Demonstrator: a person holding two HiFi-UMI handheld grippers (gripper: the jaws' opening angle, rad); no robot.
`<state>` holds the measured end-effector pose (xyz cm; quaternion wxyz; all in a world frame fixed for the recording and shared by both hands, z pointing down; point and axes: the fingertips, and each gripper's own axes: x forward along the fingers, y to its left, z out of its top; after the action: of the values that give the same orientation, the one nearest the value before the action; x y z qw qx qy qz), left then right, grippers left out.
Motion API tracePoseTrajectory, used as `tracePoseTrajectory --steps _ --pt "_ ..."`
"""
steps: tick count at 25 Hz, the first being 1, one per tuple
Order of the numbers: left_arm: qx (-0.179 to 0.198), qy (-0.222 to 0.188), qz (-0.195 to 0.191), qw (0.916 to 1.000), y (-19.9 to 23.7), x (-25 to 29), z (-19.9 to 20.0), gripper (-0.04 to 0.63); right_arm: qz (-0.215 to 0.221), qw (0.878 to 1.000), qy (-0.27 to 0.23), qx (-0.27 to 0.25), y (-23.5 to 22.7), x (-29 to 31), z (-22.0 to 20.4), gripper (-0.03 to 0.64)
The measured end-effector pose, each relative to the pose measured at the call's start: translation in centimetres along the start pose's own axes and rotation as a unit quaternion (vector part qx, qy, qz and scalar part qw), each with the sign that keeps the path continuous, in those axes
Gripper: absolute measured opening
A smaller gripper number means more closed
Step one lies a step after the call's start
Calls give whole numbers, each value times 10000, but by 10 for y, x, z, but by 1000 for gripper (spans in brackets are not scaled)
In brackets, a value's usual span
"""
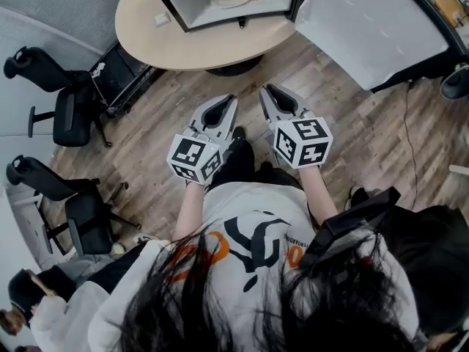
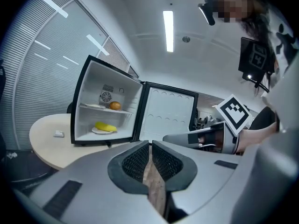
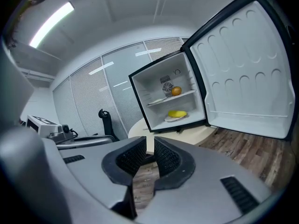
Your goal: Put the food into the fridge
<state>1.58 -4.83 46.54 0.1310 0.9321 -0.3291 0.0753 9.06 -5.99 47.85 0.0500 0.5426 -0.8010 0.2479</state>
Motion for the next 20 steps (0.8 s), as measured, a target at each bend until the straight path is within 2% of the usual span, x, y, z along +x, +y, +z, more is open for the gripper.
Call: tracePoseTrajectory --steps 4,8,20 --pt "20 71 25 10000 -33 -15 -14 12 147 9999 56 -24 8 -27 -18 61" --pt "37 55 152 9999 -49 -28 -22 12 314 9994 103 -116 17 -41 -29 61" --pt "58 -75 588 9982 -63 -62 -30 12 641 9974 95 -314 39 -57 -38 61"
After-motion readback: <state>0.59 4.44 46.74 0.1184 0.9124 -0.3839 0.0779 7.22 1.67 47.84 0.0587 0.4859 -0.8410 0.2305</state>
